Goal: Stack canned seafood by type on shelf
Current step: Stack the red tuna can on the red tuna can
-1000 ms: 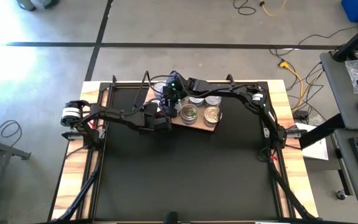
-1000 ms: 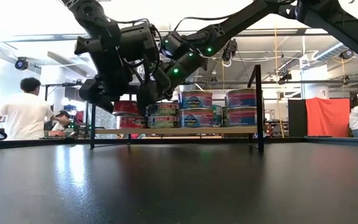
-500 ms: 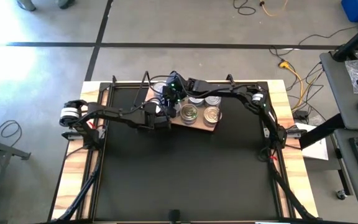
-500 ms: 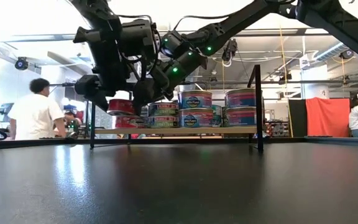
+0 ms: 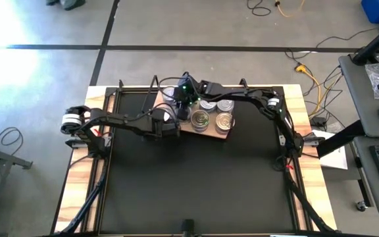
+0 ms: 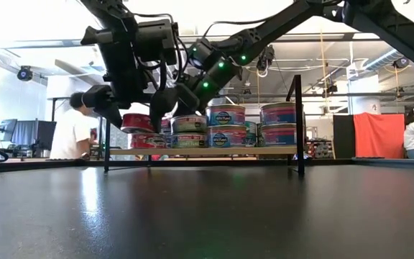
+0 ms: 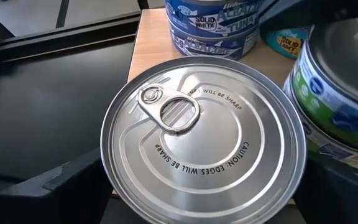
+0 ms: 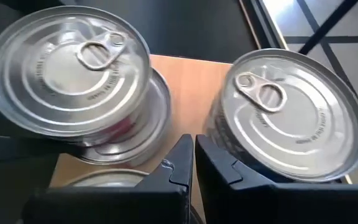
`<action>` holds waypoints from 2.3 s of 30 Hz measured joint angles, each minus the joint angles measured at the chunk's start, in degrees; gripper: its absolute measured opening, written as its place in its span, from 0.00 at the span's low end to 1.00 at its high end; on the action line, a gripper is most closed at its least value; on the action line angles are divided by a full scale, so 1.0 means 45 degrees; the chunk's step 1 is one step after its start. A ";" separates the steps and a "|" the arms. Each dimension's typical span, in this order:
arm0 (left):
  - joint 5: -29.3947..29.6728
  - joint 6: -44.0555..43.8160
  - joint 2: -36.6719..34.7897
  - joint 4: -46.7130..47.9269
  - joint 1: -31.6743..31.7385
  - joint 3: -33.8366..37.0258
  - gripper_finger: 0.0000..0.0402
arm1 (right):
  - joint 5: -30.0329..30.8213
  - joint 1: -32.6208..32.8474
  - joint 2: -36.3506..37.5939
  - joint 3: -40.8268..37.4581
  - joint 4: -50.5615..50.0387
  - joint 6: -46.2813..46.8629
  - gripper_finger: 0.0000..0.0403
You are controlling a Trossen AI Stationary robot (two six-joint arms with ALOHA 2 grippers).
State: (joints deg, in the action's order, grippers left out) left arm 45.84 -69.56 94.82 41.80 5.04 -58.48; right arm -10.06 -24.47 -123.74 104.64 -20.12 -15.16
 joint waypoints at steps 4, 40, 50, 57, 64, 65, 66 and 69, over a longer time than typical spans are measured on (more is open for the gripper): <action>-0.0277 -0.0010 -0.0071 0.0162 -0.0020 -0.0005 1.00 | -0.0003 -0.0014 0.0000 0.0005 -0.0032 0.0019 0.03; 0.0364 0.1726 -0.0270 -0.0185 0.0251 0.0039 1.00 | -0.5202 0.0066 -0.0206 -0.0010 0.3009 0.1741 0.03; 0.0593 0.1749 -0.0270 -0.0410 0.0262 0.0039 1.00 | -0.6203 0.0178 -0.0223 -0.0010 0.3240 0.1797 0.03; 0.0593 0.1763 -0.0270 -0.0412 0.0262 0.0039 1.00 | -0.6242 0.0241 -0.0364 -0.0010 0.3300 0.2037 0.03; 0.0598 0.1753 -0.0274 -0.0427 0.0262 0.0039 1.00 | -0.6227 0.0267 -0.0364 -0.0010 0.3379 0.2002 0.03; 0.0602 0.1753 -0.0274 -0.0427 0.0262 0.0039 1.00 | -0.6227 0.0267 -0.0364 -0.0010 0.3394 0.2003 0.03; 0.0606 0.1749 -0.0272 -0.0431 0.0262 0.0039 1.00 | -0.6234 0.0276 -0.0364 -0.0010 0.3408 0.2014 0.03; 0.0602 0.1741 -0.0274 -0.0442 0.0262 0.0039 1.00 | -0.6570 0.0312 -0.0364 -0.0010 0.3594 0.2042 0.03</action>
State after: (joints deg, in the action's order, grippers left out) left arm 48.56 -61.72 93.58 39.81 6.22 -58.30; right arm -39.63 -23.07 -125.38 104.60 -3.95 -5.97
